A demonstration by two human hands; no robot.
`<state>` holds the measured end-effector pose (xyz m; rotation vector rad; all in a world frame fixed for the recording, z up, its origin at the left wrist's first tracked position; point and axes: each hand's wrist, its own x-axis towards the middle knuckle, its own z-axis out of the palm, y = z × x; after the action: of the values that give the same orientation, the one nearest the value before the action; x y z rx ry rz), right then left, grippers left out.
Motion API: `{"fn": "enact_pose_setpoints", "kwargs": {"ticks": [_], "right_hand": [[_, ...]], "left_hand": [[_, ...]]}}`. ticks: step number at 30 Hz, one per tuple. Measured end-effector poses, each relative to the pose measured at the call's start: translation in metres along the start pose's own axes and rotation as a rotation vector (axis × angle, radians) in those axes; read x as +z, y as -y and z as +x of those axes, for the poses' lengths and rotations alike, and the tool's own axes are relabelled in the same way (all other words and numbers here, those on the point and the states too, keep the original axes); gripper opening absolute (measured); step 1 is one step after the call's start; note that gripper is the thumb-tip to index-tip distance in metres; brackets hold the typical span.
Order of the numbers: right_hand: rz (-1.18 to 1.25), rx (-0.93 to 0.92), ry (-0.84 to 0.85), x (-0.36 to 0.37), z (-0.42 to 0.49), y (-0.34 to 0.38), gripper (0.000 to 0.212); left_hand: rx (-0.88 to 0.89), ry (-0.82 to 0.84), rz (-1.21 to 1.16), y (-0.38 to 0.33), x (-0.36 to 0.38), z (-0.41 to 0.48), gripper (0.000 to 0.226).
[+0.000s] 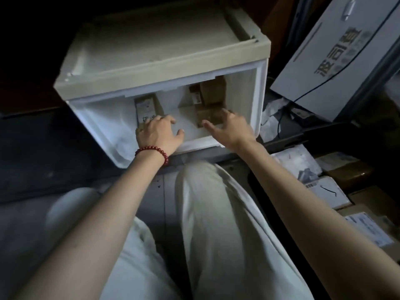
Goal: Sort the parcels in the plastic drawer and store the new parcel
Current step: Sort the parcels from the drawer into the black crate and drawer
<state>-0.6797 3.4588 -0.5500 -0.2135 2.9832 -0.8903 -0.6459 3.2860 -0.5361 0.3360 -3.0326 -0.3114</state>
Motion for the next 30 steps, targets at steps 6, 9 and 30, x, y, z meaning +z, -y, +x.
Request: {"fn": "enact_pose_setpoints", "kwargs": {"ticks": [6, 9, 30], "right_hand": [[0.078, -0.129, 0.023, 0.021, 0.025, 0.069, 0.052], [0.03, -0.13, 0.059, 0.052, 0.027, 0.075, 0.05], [0.029, -0.119, 0.299, 0.168, 0.154, 0.065, 0.056]], "left_hand": [[-0.099, 0.037, 0.03, 0.054, -0.002, 0.002, 0.051], [-0.135, 0.079, 0.026, 0.077, 0.007, 0.005, 0.052], [-0.21, 0.218, -0.194, 0.12, 0.085, 0.136, 0.069]]}}
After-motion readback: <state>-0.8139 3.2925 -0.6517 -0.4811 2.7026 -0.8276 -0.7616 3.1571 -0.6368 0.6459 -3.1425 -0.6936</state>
